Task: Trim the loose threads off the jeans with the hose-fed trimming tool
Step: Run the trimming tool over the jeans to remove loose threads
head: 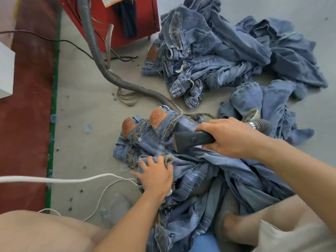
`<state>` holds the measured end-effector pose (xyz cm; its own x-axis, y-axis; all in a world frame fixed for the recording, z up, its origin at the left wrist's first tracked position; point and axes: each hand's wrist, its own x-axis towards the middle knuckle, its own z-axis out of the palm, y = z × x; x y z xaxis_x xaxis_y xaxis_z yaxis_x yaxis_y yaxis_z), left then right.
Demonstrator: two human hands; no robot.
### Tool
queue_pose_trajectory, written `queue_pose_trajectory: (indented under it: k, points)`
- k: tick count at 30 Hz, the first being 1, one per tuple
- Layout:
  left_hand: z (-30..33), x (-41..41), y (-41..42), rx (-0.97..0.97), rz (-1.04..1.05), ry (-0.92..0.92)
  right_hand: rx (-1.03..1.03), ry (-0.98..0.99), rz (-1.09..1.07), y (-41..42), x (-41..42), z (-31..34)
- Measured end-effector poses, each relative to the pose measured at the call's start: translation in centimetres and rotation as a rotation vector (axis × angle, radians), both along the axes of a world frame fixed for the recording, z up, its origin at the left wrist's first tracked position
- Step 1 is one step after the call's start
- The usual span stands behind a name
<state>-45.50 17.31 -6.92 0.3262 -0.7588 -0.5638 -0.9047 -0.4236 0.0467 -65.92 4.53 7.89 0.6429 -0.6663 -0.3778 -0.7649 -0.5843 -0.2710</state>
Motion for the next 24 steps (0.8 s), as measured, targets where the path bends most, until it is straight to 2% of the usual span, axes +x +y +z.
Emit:
queue_pose_trajectory:
  k: [4, 6, 9, 11, 16, 18, 20, 22, 24]
  points:
    - [0.2, 1.1, 1.7, -0.117, 0.296, 0.216, 0.018, -0.014, -0.04, -0.6, -0.2, 0.5]
    - [0.4, 1.4, 1.8, -0.099, 0.617, 0.418, 0.014, -0.012, -0.038, -0.7, -0.3, 0.6]
    - [1.4, 2.5, 1.7, 0.012, 1.23, 0.804, 0.014, -0.02, -0.024, -0.6, -0.4, 0.4]
    - [1.9, 3.1, 1.4, 0.029, 1.425, 0.947, 0.013, -0.005, -0.003, -0.4, -0.5, 0.2]
    - [4.1, 2.3, 0.4, 0.104, 1.589, 1.212, 0.014, 0.079, 0.082, 0.1, -1.0, -0.5]
    - [4.5, 2.4, 0.5, 0.225, 1.476, 1.326, 0.018, 0.112, 0.125, 0.0, -1.2, -0.7]
    - [4.4, 2.6, 0.3, 0.292, 1.308, 1.347, 0.027, 0.132, 0.149, -0.1, -1.4, -0.8]
    - [4.4, 2.5, 0.4, 0.259, 1.24, 1.307, 0.037, 0.129, 0.149, -0.2, -1.5, -0.9]
    - [4.2, 2.3, 0.6, 0.224, 1.277, 1.31, 0.032, 0.108, 0.144, -0.2, -1.5, -1.1]
